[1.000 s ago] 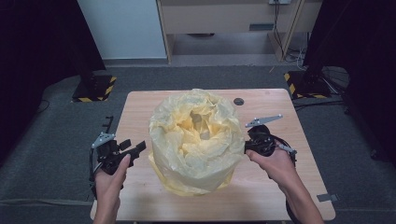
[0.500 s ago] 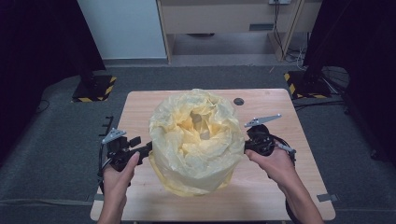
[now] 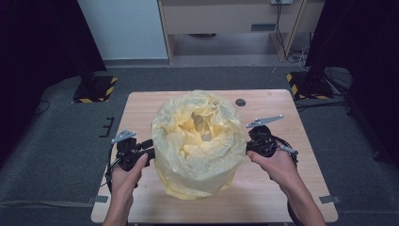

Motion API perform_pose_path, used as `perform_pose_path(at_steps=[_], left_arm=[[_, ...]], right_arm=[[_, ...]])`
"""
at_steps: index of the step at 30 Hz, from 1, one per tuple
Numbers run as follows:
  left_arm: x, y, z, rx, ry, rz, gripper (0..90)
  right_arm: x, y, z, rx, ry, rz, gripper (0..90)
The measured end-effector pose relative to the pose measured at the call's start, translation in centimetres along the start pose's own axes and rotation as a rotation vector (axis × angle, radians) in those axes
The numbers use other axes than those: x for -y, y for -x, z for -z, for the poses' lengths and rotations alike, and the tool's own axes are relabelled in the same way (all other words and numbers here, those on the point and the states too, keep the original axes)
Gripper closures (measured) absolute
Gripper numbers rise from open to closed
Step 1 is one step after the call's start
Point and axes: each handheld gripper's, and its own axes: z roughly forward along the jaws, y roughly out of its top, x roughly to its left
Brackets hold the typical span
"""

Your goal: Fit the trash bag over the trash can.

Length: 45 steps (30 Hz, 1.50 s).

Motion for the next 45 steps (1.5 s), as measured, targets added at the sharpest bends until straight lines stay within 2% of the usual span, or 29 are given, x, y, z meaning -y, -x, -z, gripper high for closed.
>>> perform_pose_path(at_steps=[4, 12, 15, 16, 18, 21, 26, 29, 34, 39, 45], left_arm=[[0.0, 0.1, -0.4, -0.007, -0.018, -0.002, 53.5], [0.1, 0.2, -0.7, 0.02, -0.042, -0.003, 78.0], [0.2, 0.4, -0.8, 0.025, -0.045, -0.014, 88.9], [0.2, 0.4, -0.9, 0.022, -0.047, -0.021, 90.0], [0.2, 0.5, -1.0, 0.013, -0.048, -0.031, 90.0], [0.3, 0.7, -1.3, -0.025, -0.051, -0.059, 90.0], [0.6, 0.8, -1.9, -0.119, -0.051, -0.119, 90.0], [0.8, 0.7, -2.4, -0.154, -0.069, -0.136, 90.0], [1.0, 0.4, -3.3, -0.191, -0.092, -0.146, 90.0], [1.2, 0.4, -4.0, -0.239, -0.114, -0.175, 90.0], [1.5, 0.3, -4.5, -0.273, -0.117, -0.185, 90.0]], right_arm=[[0.0, 0.0, 0.0, -0.001, -0.001, -0.001, 90.0], [0.0, 0.0, 0.1, -0.003, 0.001, -0.001, 90.0], [-0.1, -0.1, 0.2, -0.003, -0.002, 0.0, 90.0], [-0.1, -0.1, 0.2, -0.003, -0.002, 0.001, 90.0], [0.0, -0.1, 0.2, -0.001, -0.001, 0.002, 90.0], [0.1, 0.0, 0.0, 0.005, 0.0, 0.002, 90.0], [0.4, 0.4, -0.4, 0.013, -0.003, -0.009, 90.0], [0.6, 0.6, -0.9, 0.02, -0.011, -0.01, 90.0], [0.7, 0.7, -1.5, 0.045, -0.021, -0.009, 90.0], [1.0, 0.9, -2.1, 0.065, -0.03, -0.012, 90.0], [1.4, 1.2, -3.0, 0.074, -0.038, -0.022, 90.0]])
